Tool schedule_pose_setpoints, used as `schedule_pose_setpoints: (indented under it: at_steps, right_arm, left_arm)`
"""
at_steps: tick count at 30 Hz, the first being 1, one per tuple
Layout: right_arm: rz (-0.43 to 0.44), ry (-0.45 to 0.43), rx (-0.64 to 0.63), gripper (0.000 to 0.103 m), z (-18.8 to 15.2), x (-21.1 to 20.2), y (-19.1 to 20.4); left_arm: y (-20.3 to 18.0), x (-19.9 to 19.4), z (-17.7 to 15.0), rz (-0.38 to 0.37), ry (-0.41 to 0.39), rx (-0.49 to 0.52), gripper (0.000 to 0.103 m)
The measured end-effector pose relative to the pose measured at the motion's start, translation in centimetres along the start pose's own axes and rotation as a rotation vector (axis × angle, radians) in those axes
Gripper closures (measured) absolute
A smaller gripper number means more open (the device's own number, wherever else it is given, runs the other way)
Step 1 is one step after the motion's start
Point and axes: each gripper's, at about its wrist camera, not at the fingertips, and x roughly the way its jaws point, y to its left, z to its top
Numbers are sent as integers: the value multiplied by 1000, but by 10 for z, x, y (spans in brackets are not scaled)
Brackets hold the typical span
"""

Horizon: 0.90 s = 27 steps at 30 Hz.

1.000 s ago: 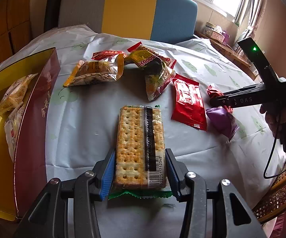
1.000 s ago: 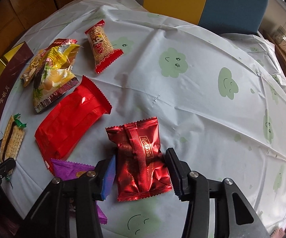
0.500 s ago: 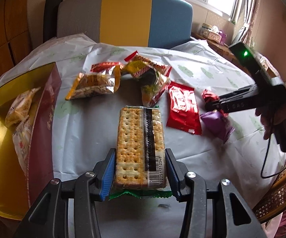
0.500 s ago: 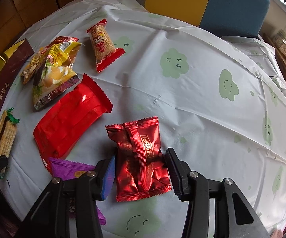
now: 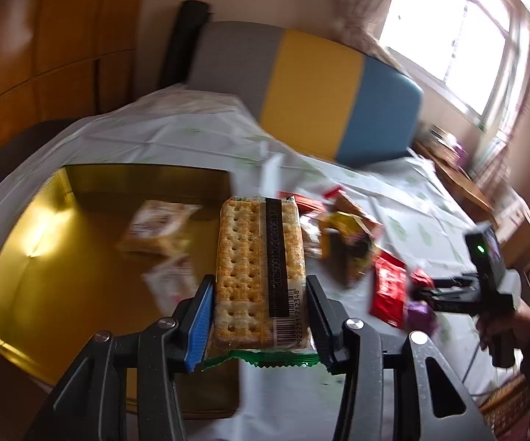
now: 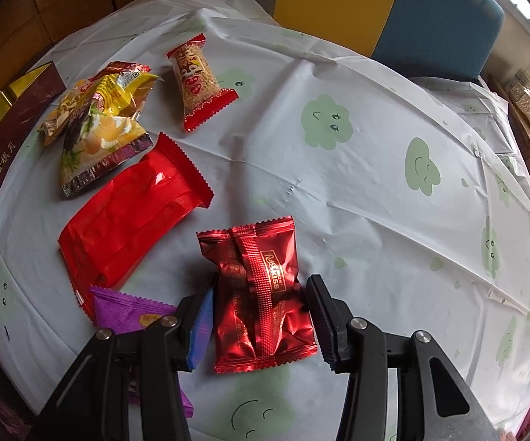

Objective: Organize snacks
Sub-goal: 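Carry the cracker pack into the gold tray and release it with the left tool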

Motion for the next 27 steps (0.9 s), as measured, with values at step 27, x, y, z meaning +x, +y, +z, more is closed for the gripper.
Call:
schedule_pose_setpoints:
  at_steps: [27]
  right_arm:
    - [-13, -9, -9, 55, 0, -2, 0]
  left_arm:
    - [84, 23, -24, 113, 127, -266, 55]
